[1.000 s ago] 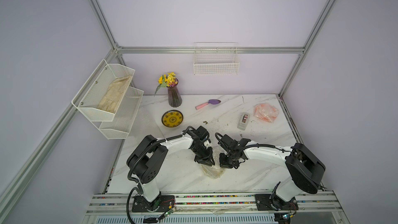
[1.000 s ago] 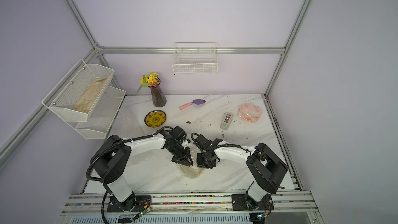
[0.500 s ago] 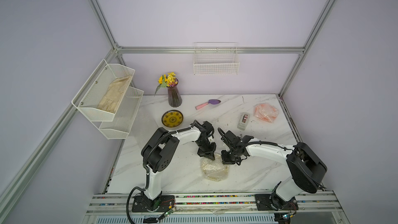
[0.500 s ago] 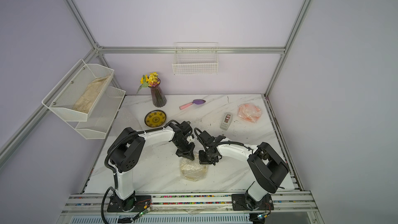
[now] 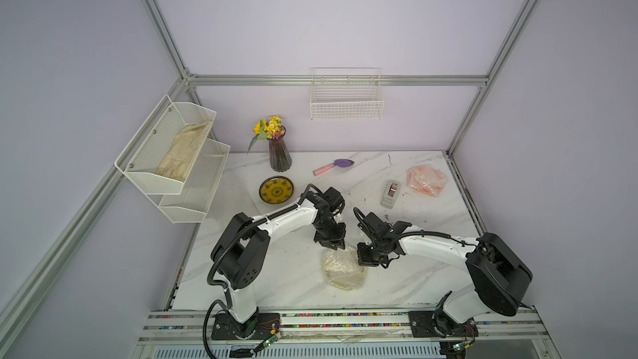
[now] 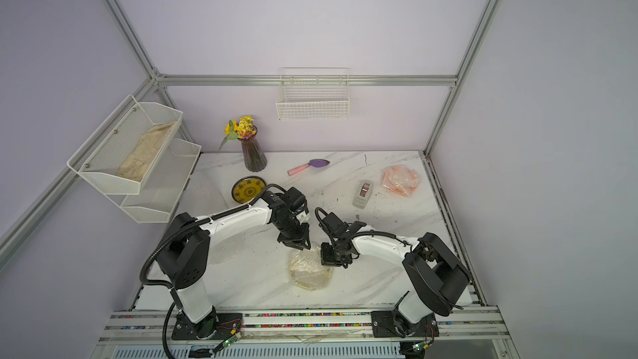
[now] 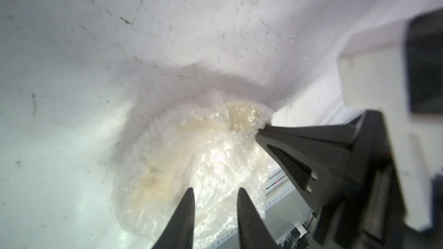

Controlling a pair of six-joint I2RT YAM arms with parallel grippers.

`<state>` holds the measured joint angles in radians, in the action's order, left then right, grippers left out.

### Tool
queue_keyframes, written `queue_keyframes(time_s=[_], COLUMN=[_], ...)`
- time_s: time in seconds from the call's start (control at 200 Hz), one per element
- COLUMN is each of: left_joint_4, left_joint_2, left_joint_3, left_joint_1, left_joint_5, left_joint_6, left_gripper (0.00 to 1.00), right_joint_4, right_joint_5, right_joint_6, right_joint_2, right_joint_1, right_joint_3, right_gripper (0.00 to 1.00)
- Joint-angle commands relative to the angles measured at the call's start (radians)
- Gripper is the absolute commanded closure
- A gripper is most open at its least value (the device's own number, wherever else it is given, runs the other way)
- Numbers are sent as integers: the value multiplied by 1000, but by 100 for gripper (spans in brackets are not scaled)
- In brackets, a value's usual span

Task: Wrap dinner plates in bubble wrap
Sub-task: Wrap the plate in the bubble wrap.

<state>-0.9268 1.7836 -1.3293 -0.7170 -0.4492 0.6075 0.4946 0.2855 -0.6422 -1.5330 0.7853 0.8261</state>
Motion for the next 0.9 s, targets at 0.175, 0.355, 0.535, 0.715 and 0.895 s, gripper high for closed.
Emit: queue_keyframes(time_s=[0.175,0.355,0.535,0.715,0.895], left_joint_4=[72,138,140,154,164], left_joint_2=[-3,133,179,184,177], left_joint_3=[100,88,150,211,215], left_joint_1=[-61,-62,-60,-55,-54], left_joint_5=[-30,-42,-7,10,4], left_joint_6=[61,42,29,31,35], left_gripper=[78,78,80,81,79], right_joint_4=[42,72,134,115,99], right_joint_5=[-7,-9,-31,118,298], right_joint_6=[-14,10,1,43,130], right_joint_2=[2,5,87,147,35], right_joint_1=[-4,-5,-31,-252,-560], right_joint_3=[-19,5,67,141,260], right_gripper=[100,100,87,71,59])
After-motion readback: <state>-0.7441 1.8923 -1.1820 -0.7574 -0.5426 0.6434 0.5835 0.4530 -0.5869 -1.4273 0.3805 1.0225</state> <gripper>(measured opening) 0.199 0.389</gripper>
